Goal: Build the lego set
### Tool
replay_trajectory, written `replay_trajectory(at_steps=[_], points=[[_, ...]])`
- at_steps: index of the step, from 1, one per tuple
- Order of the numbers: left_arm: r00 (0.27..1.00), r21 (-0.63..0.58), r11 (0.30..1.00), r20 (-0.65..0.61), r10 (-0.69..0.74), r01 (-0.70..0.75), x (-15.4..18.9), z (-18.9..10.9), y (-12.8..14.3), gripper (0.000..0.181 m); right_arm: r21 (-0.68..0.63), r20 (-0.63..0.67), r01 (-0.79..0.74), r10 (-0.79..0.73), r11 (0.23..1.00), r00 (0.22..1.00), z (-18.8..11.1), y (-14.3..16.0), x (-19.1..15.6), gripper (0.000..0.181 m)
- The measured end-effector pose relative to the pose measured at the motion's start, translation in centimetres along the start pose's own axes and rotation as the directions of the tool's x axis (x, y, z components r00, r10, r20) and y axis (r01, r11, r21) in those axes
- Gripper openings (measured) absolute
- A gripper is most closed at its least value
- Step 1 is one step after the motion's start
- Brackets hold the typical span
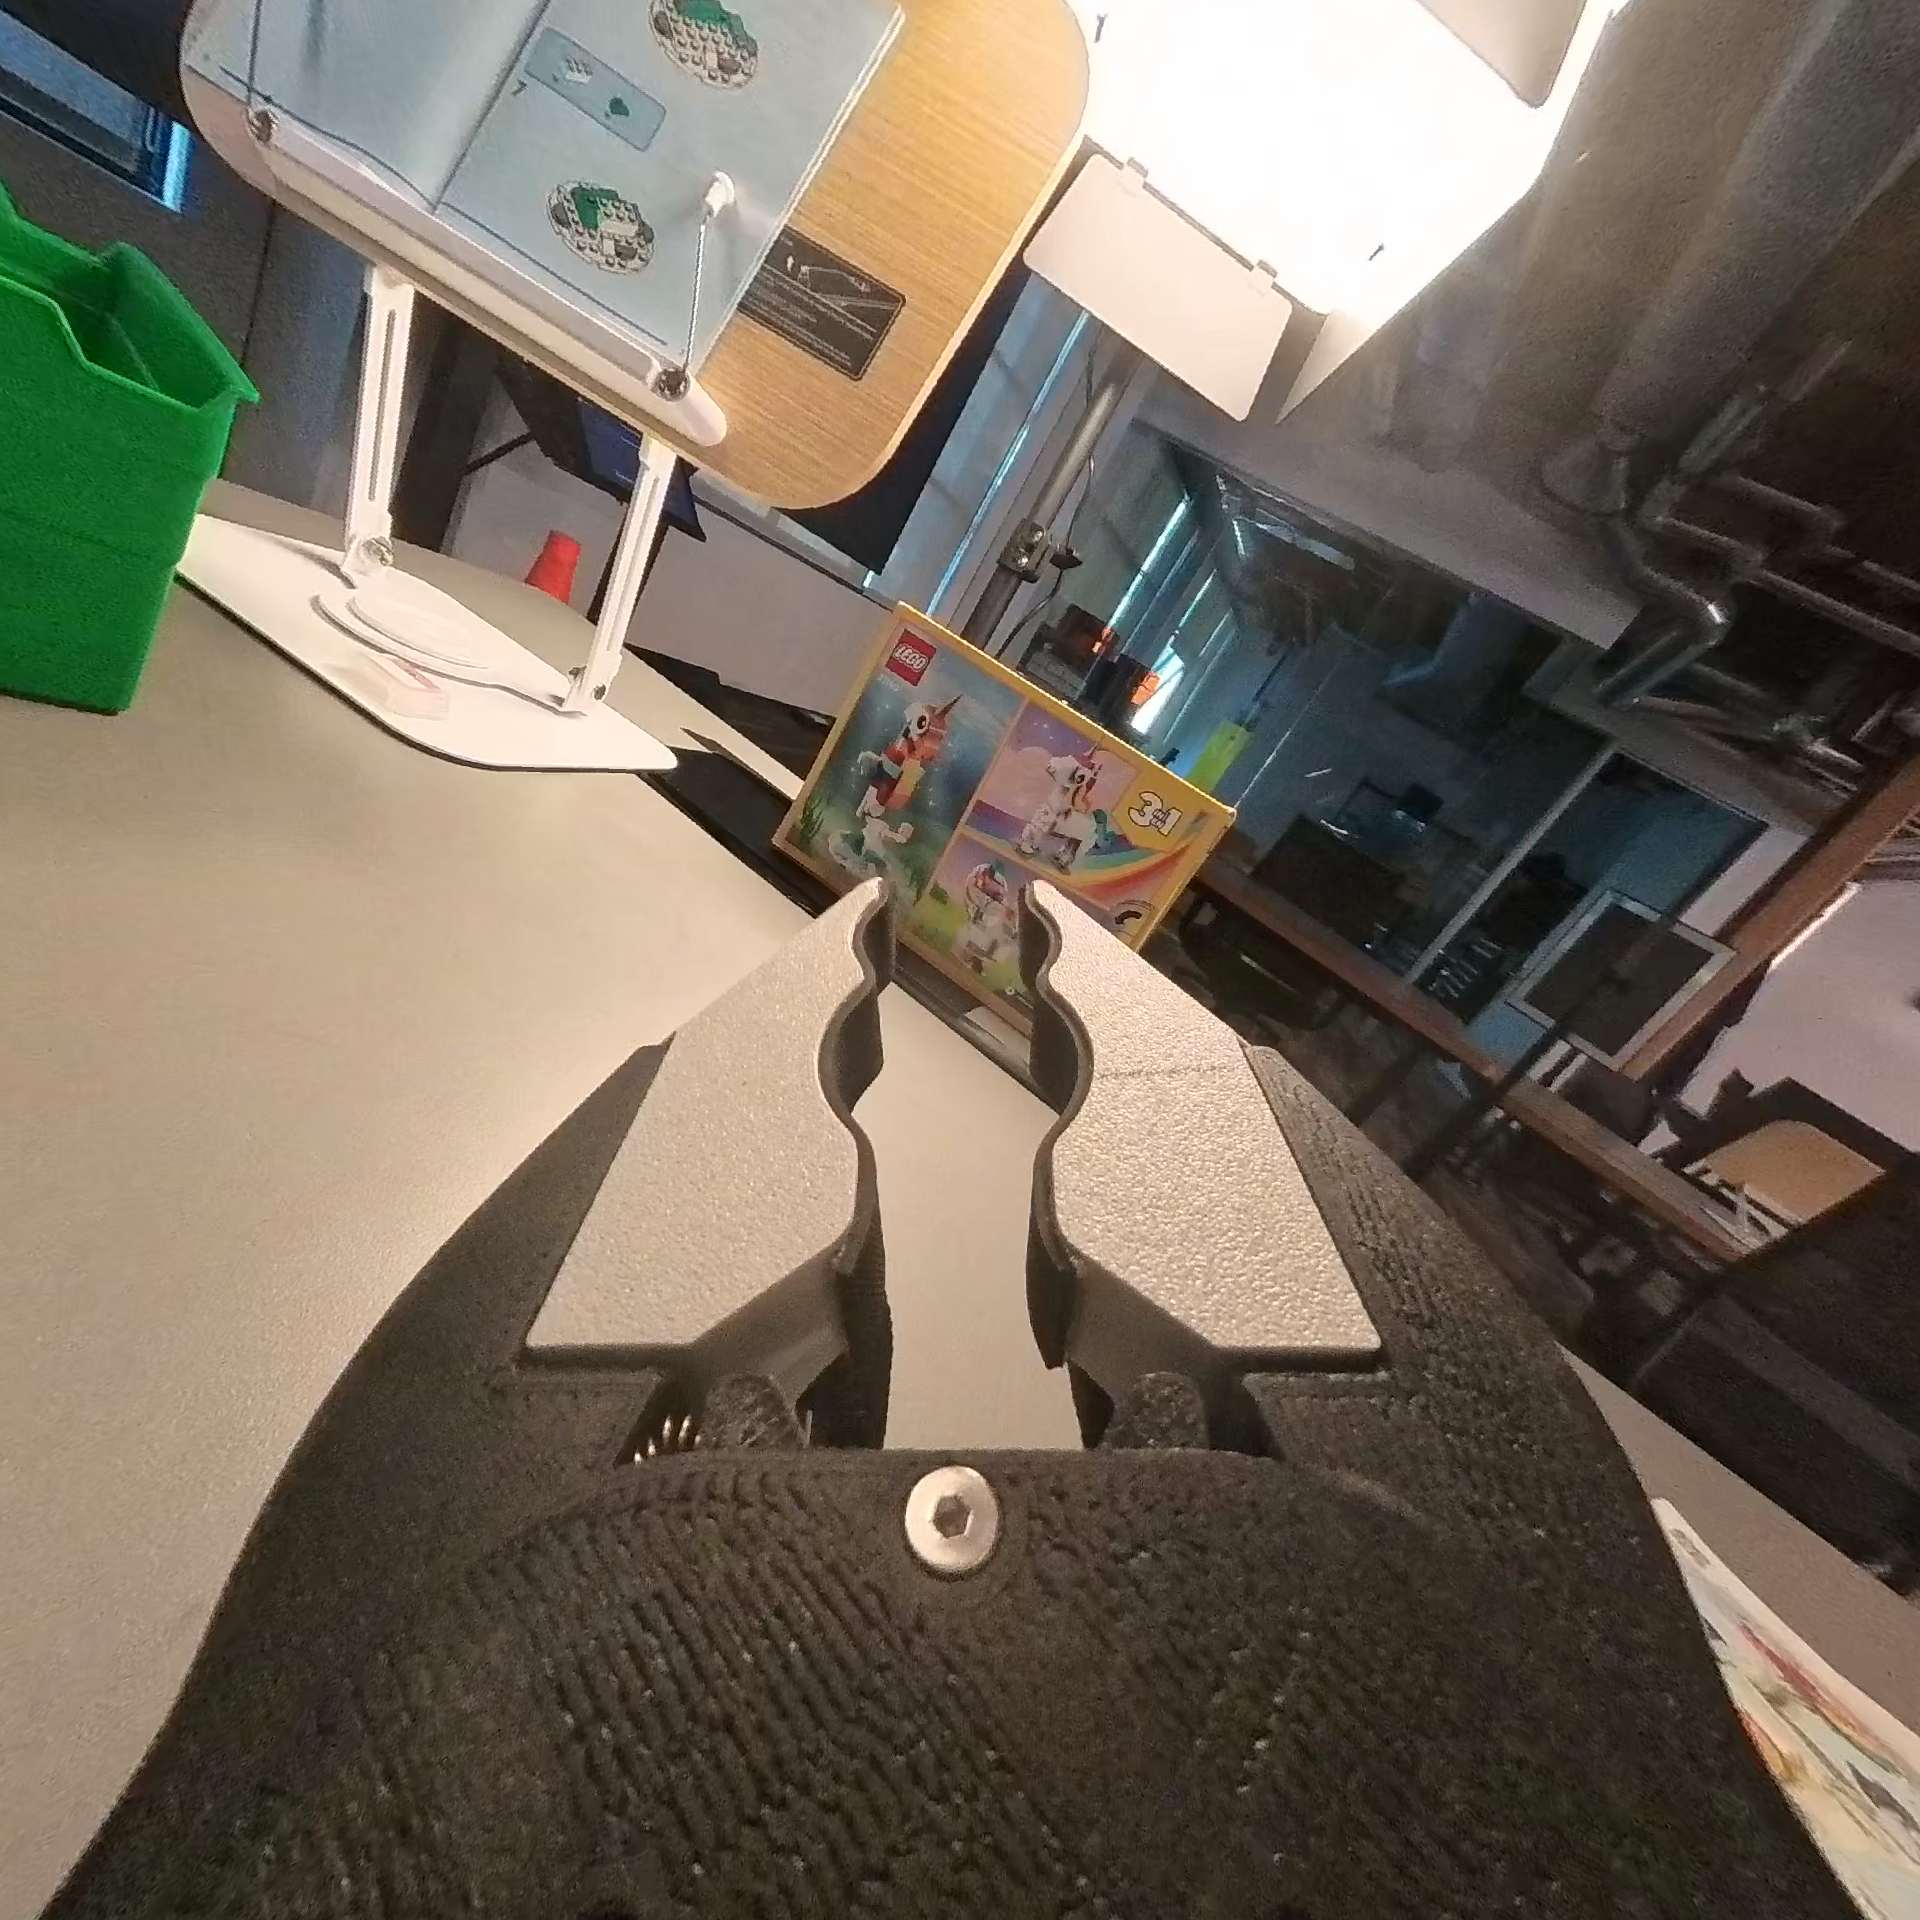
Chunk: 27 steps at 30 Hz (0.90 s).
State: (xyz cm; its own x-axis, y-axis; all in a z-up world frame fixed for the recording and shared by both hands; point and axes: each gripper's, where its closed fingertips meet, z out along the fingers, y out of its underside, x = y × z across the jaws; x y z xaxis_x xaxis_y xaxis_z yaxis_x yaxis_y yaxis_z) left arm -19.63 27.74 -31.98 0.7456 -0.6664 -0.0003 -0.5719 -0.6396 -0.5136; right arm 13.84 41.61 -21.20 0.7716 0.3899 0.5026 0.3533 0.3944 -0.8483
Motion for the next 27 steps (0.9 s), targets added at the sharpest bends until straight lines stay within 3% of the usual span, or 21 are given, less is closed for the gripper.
replay_trajectory(at_steps=[4, 8, 12, 15, 18, 21, 27], points=[[0.998, 0.067, 0.998, 0.067, 0.012, -0.017, -0.5, -1.3, -1.2, 0.003, 0.006, -0.007, -0.015, 0.015, 1.000, 1.000, -0.1, -0.1, 0.2, 0.021], [0.984, 0.234, 0.972, 0.176, -0.011, -0.031, -0.7, -5.6, -4.6, 0.002, 0.009, -0.009, -0.022, 0.022, 1.000, 1.000, -0.1, -0.1, 0.3, 0.021], [0.974, 0.379, 0.917, 0.221, 0.045, -0.128, 2.4, -9.8, -9.3, 0.002, 0.020, -0.005, -0.032, 0.032, 0.999, 0.999, -0.2, -0.3, 0.3, 0.021], [0.977, 0.437, 0.884, 0.195, 0.086, -0.165, 6.2, -10.5, -12.4, 0.003, 0.032, -0.001, -0.045, 0.045, 0.998, 0.999, -0.3, -0.5, 0.3, 0.021], [0.997, 0.476, 0.876, 0.047, 0.064, -0.078, 11.0, -8.8, -15.1, 0.003, 0.048, 0.006, -0.065, 0.065, 0.997, 0.998, -0.4, -0.7, 0.4, 0.021], [0.992, 0.439, 0.896, -0.067, 0.105, -0.065, 15.3, -5.1, -16.0, 0.003, 0.066, 0.019, -0.095, 0.094, 0.993, 0.995, -0.5, -1.0, 0.4, 0.021], [0.985, 0.233, 0.963, -0.073, 0.157, -0.136, 17.1, 2.6, -14.0, 0.003, 0.087, 0.036, -0.165, 0.163, 0.982, 0.986, -0.7, -1.1, 0.8, 0.021]])
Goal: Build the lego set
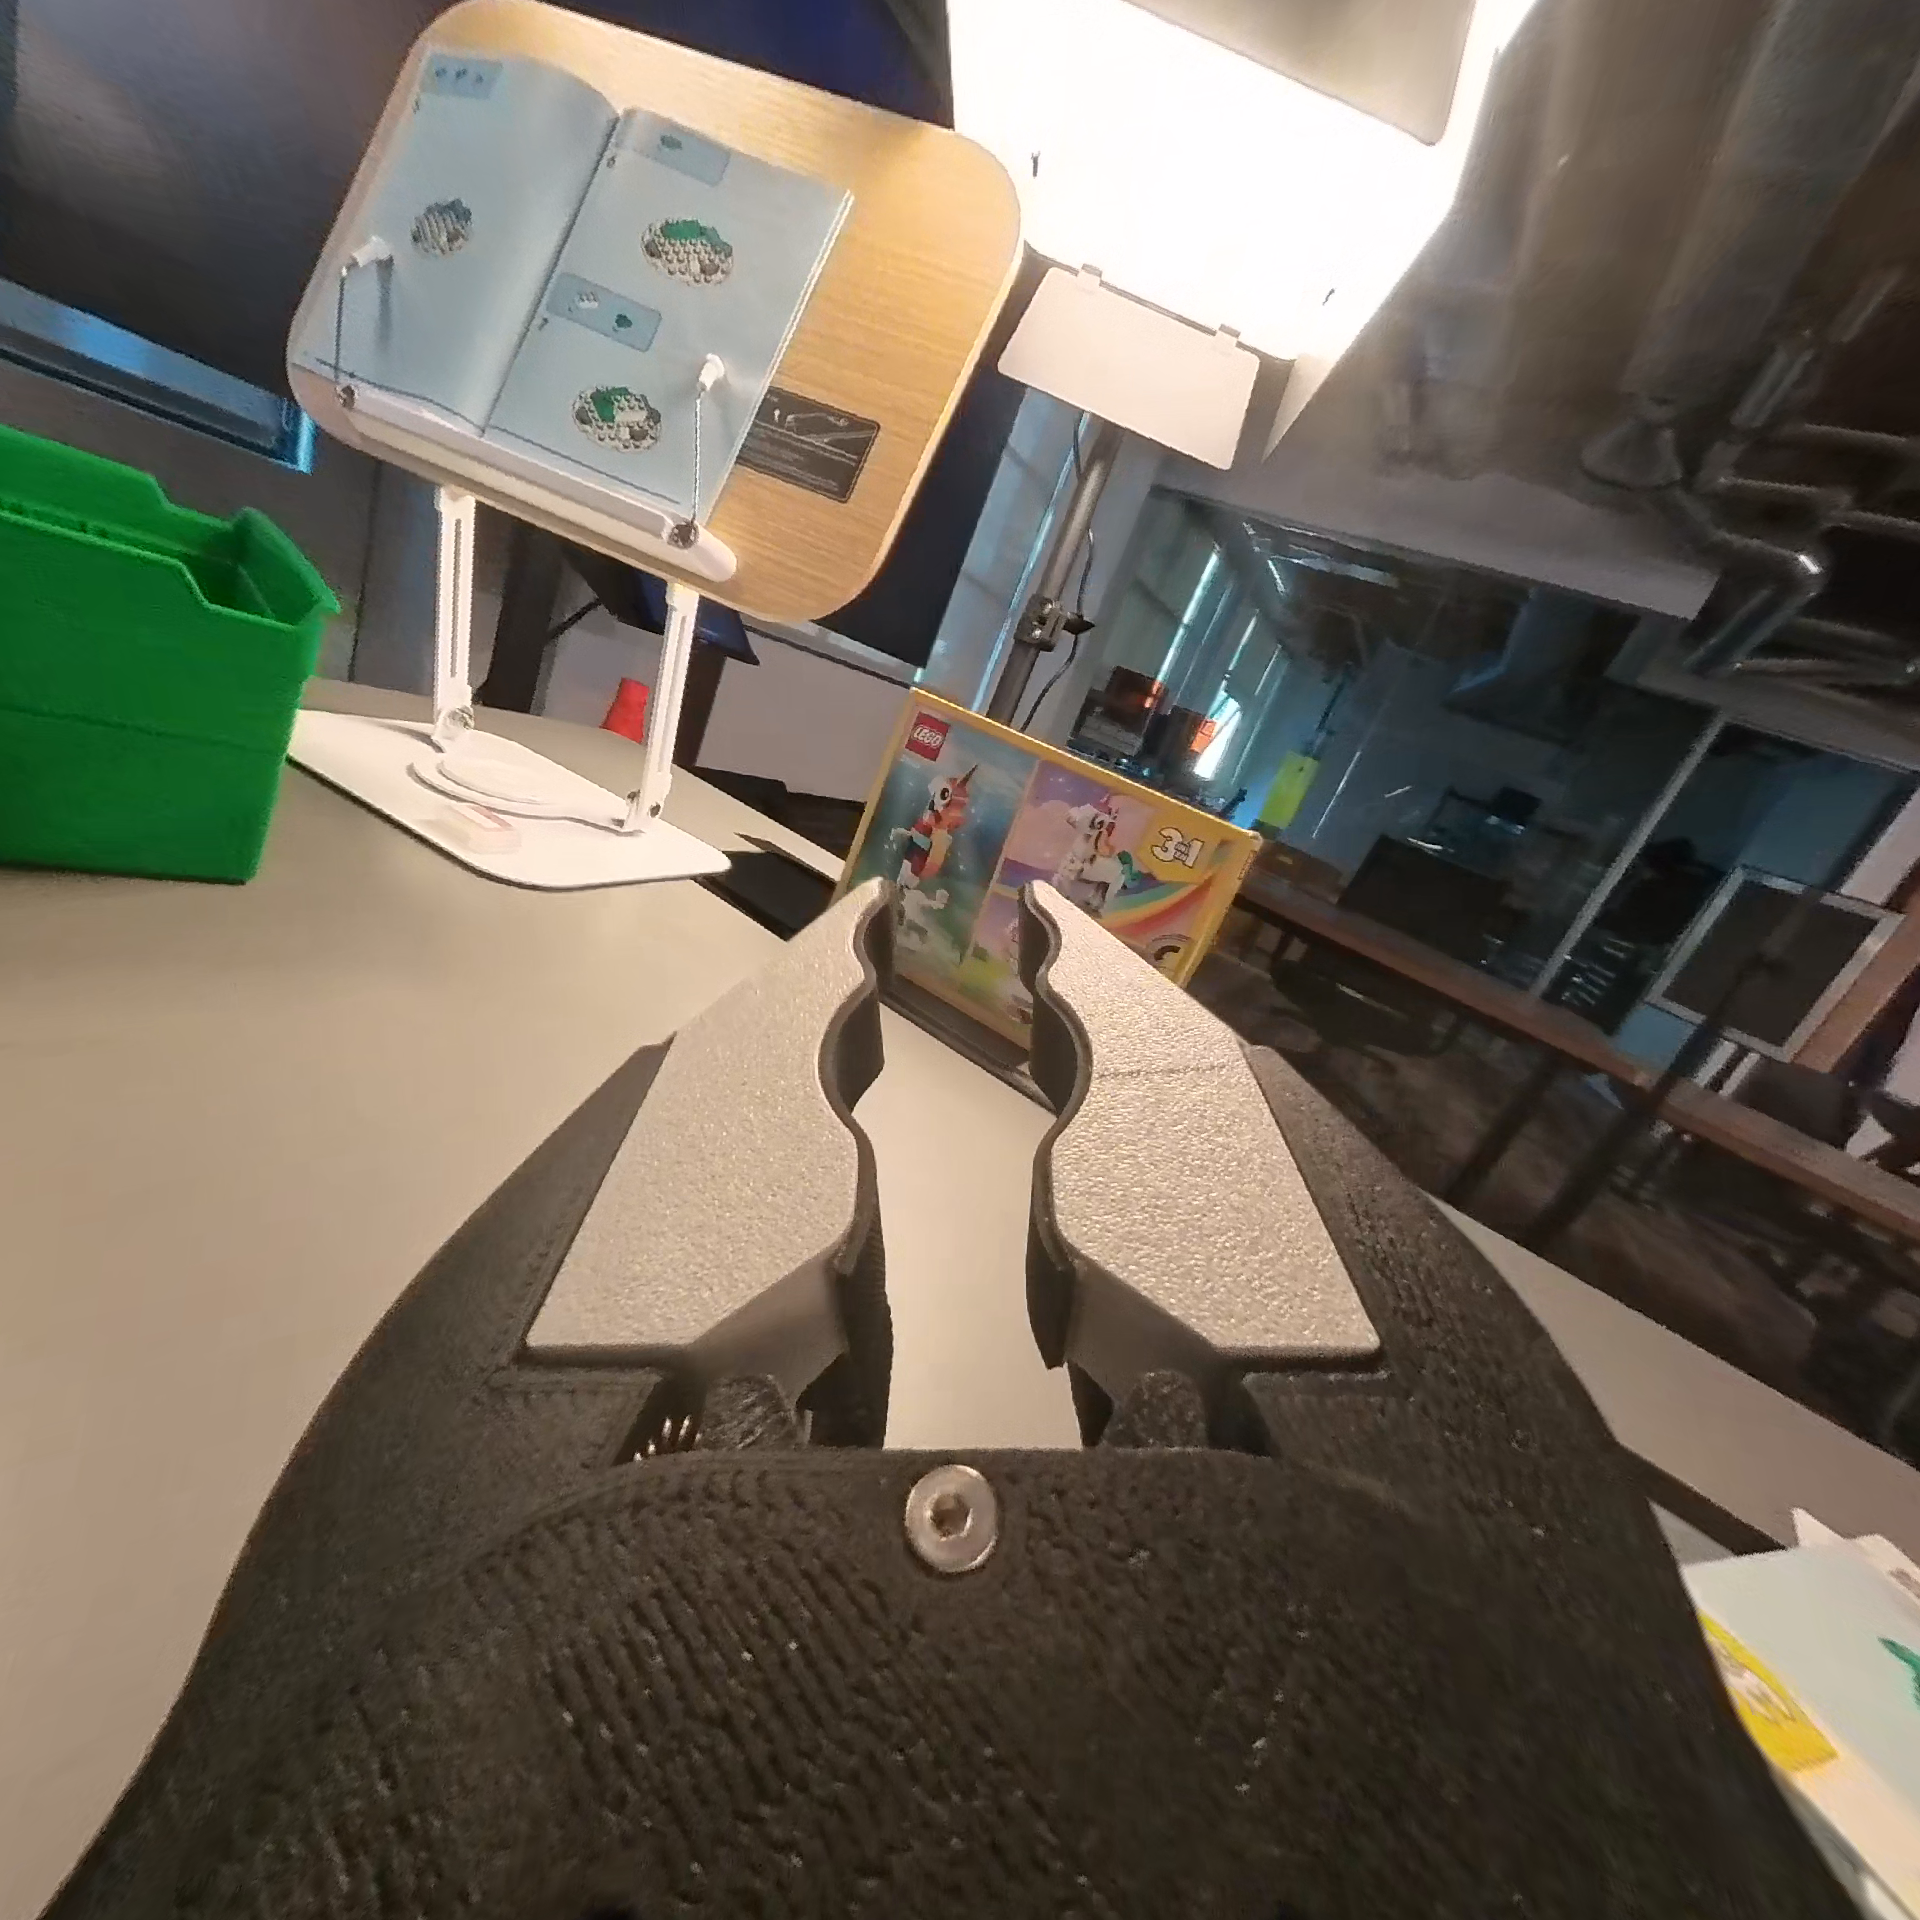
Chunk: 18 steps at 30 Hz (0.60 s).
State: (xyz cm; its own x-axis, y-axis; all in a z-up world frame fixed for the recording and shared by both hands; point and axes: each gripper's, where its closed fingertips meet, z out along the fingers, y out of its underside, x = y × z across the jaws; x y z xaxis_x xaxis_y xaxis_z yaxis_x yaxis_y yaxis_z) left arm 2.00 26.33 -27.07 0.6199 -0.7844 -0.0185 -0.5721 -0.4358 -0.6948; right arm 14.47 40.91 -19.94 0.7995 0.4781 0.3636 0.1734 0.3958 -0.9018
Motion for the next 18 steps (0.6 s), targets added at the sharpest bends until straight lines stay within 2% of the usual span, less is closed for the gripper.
replay_trajectory(at_steps=[4, 7, 14, 18], points=[[0.999, -0.072, 0.997, -0.045, -0.029, 0.026, 0.5, 1.8, 1.5, 0.003, 0.007, 0.002, -0.025, 0.025, 1.000, 1.000, 0.0, 0.0, 0.2, 0.021], [0.998, -0.124, 0.991, -0.033, -0.046, 0.042, 0.0, 2.3, 2.7, 0.003, 0.008, 0.002, -0.023, 0.023, 1.000, 1.000, 0.1, 0.0, 0.2, 0.021], [0.996, -0.168, 0.984, -0.062, -0.070, 0.059, 0.1, 3.1, 3.8, 0.004, 0.004, 0.015, -0.005, 0.005, 1.000, 1.000, 0.1, 0.0, -0.2, 0.021], [0.995, -0.189, 0.980, -0.068, -0.078, 0.064, 0.2, 3.3, 4.1, 0.012, 0.003, 0.018, -0.001, 0.001, 1.000, 1.000, 0.2, 0.0, -0.2, 0.021]])
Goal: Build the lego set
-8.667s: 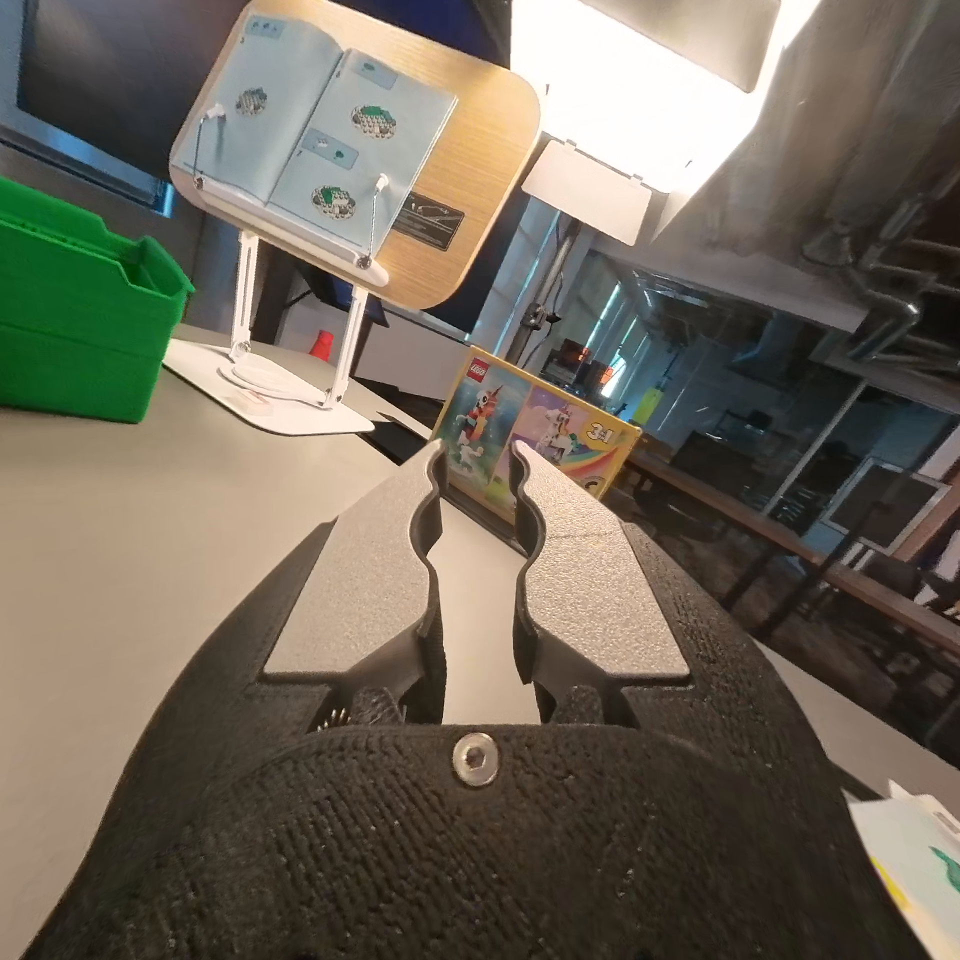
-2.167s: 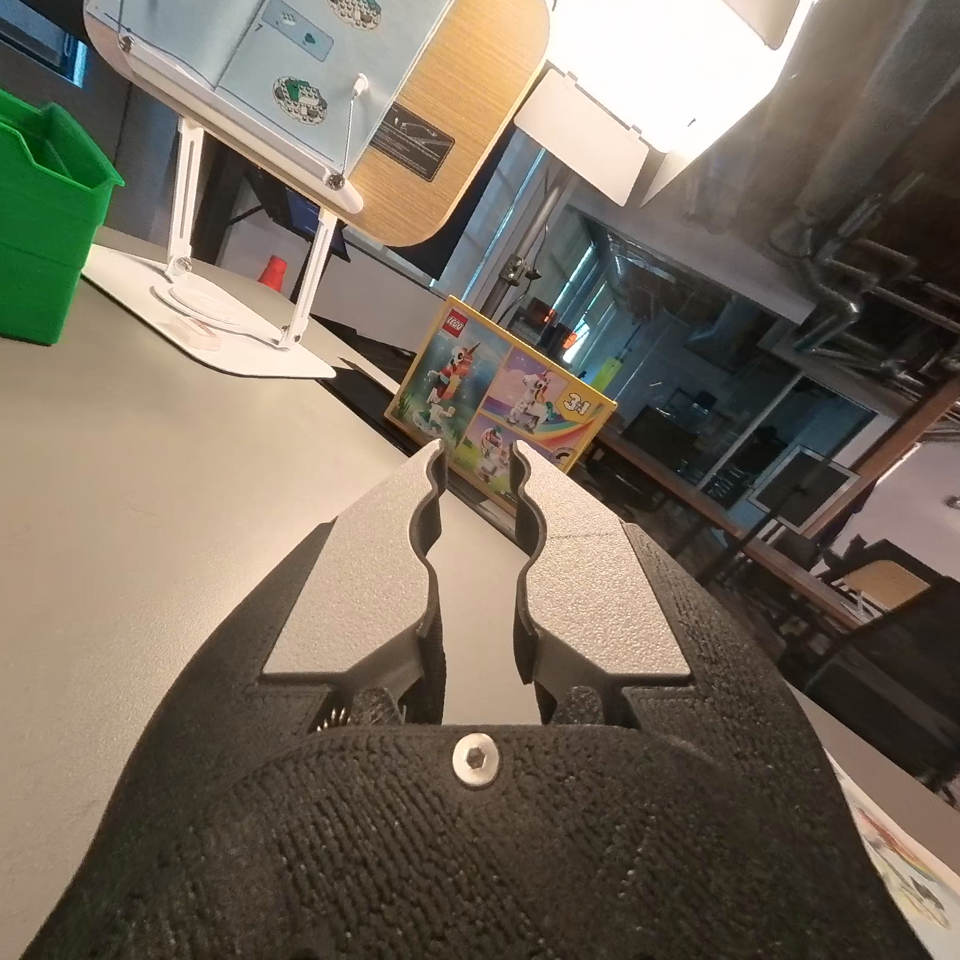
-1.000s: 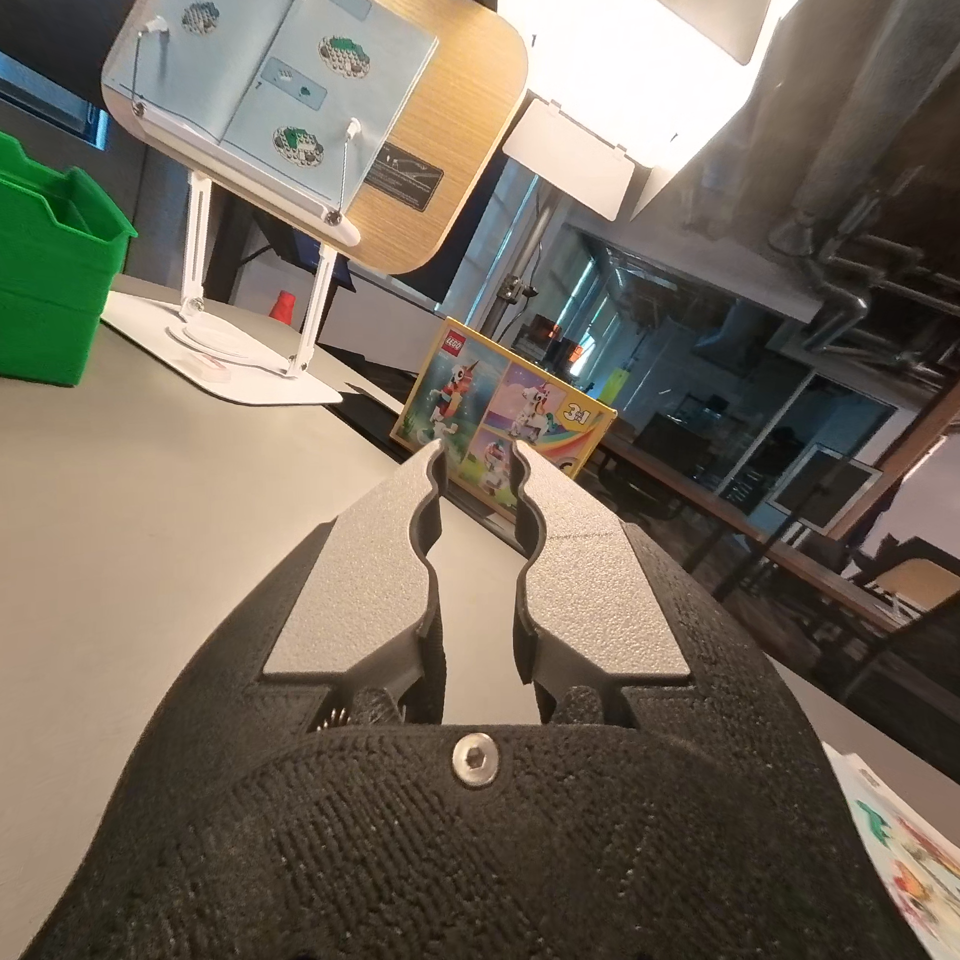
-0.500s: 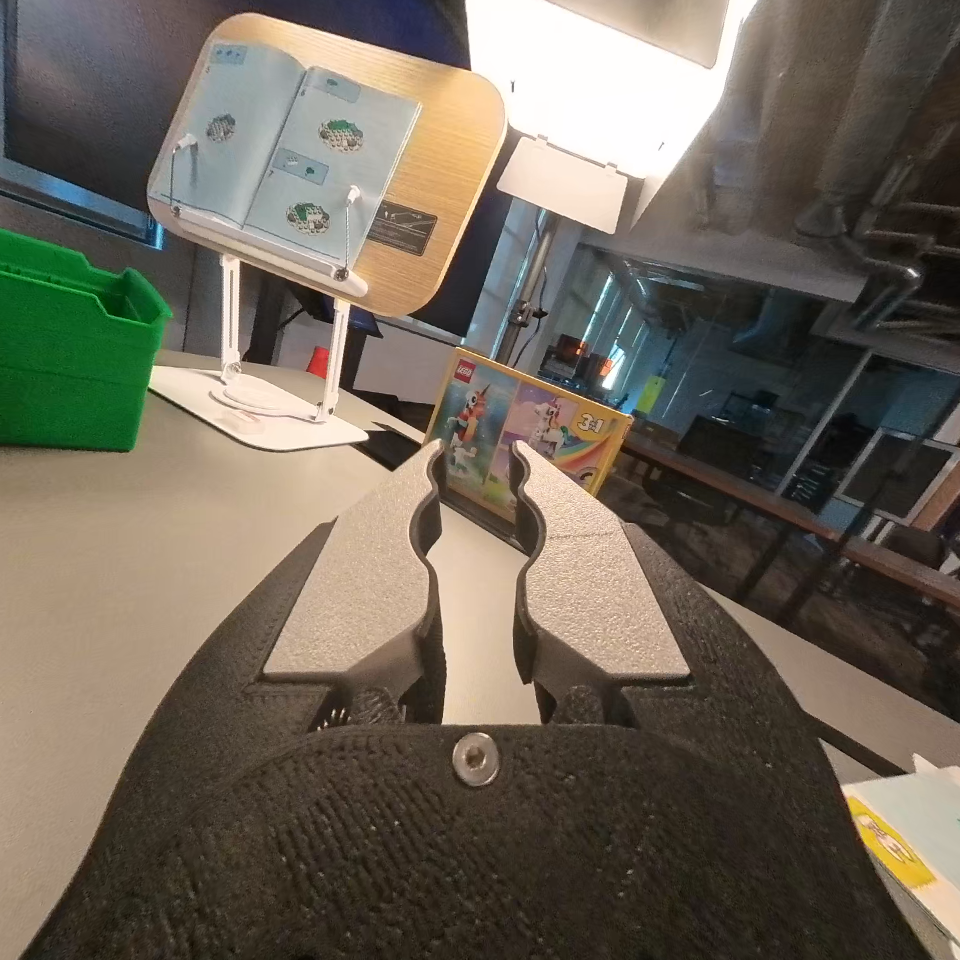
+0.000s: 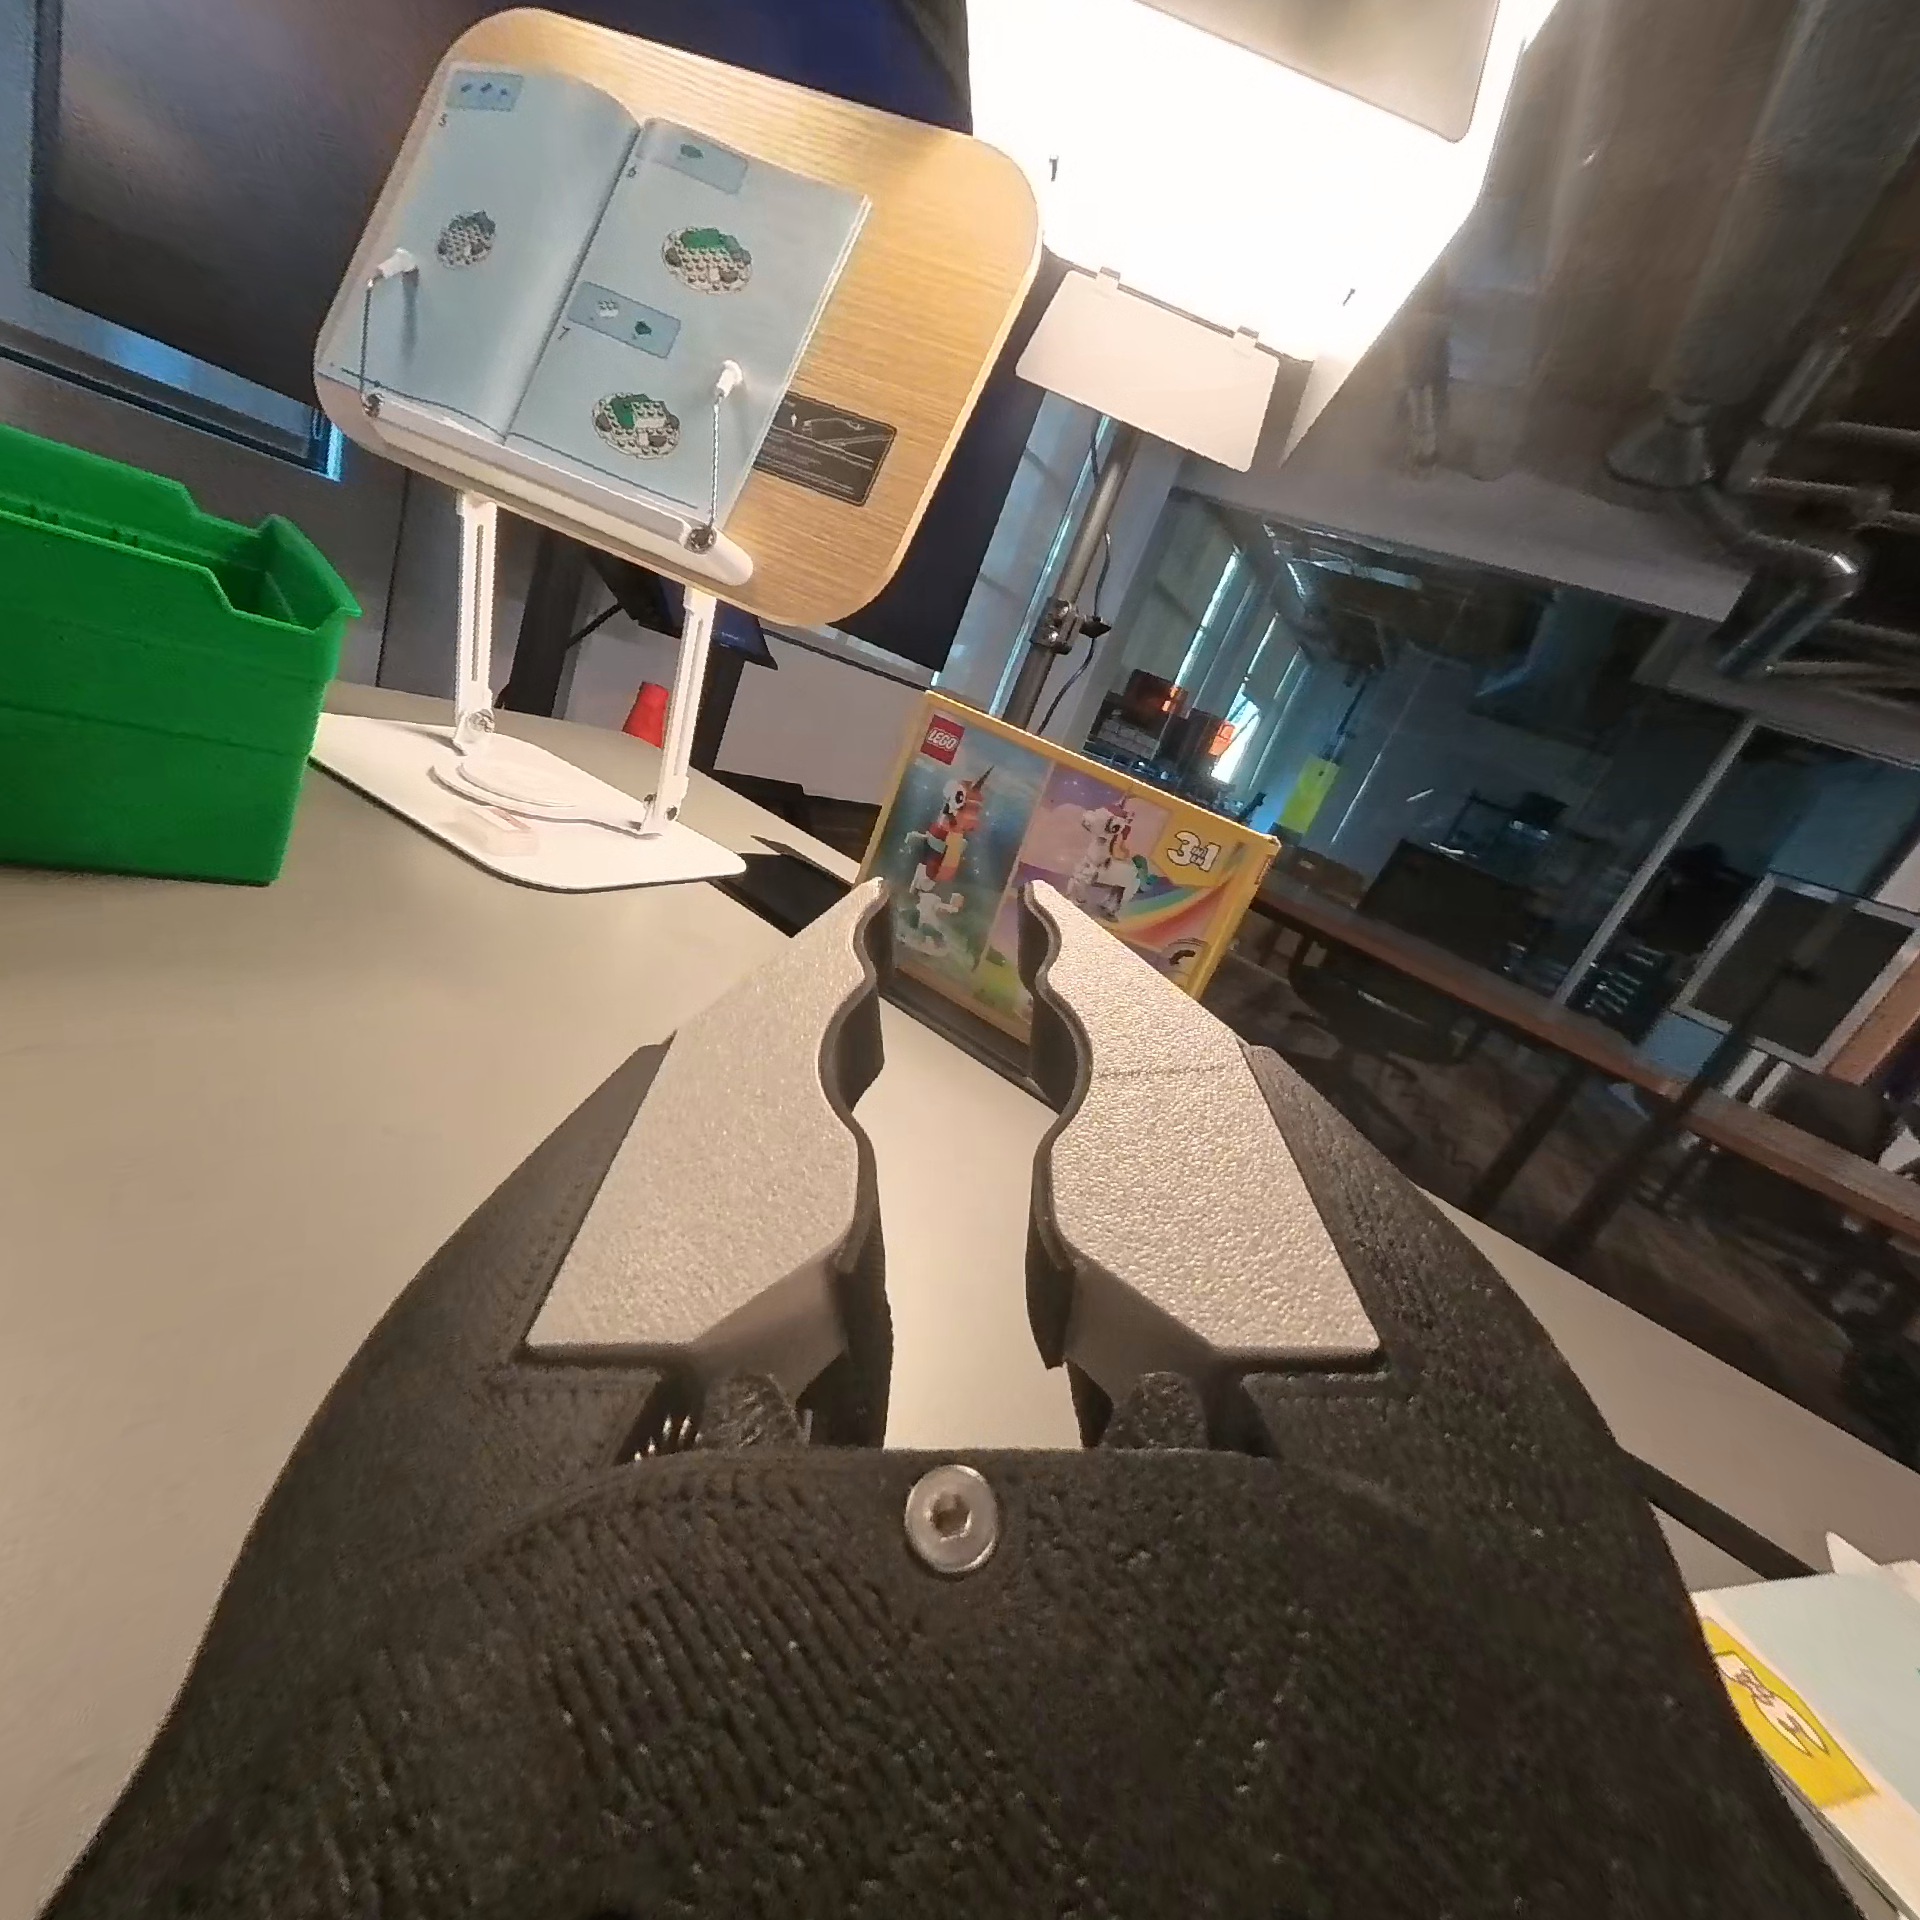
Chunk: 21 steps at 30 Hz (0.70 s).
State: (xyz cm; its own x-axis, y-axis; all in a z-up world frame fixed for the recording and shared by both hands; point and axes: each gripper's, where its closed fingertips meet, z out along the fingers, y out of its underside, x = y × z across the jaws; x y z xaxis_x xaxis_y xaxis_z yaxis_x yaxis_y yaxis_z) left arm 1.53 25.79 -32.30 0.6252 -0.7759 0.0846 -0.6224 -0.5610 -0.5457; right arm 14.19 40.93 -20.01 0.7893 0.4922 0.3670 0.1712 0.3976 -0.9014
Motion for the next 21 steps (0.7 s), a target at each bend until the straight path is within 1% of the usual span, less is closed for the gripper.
replay_trajectory(at_steps=[7, 9, 13, 17, 21], points=[[1.000, -0.007, 1.000, 0.000, -0.009, 0.009, 0.13, -0.03, 0.17, 0.018, 0.000, 0.003, 0.003, -0.003, 1.000, 1.000, 0.00, 0.00, -0.06, 0.021], [1.000, 0.001, 1.000, 0.007, -0.013, 0.013, 0.06, -0.07, 0.08, 0.023, 0.000, 0.004, 0.003, -0.003, 1.000, 1.000, 0.00, -0.01, -0.09, 0.021], [1.000, 0.034, 0.999, 0.000, -0.001, 0.001, 0.33, -0.38, -0.36, 0.025, 0.001, 0.004, 0.002, -0.002, 1.000, 1.000, 0.00, -0.03, -0.08, 0.021], [1.000, 0.021, 1.000, -0.005, -0.011, 0.011, 0.44, -0.34, -0.10, 0.032, 0.002, 0.003, 0.000, 0.000, 1.000, 1.000, -0.01, -0.04, -0.05, 0.021], [1.000, 0.033, 0.999, 0.004, -0.014, 0.014, 0.30, -0.41, -0.21, 0.034, 0.002, 0.003, 0.001, -0.001, 1.000, 1.000, -0.01, -0.04, -0.06, 0.021]])
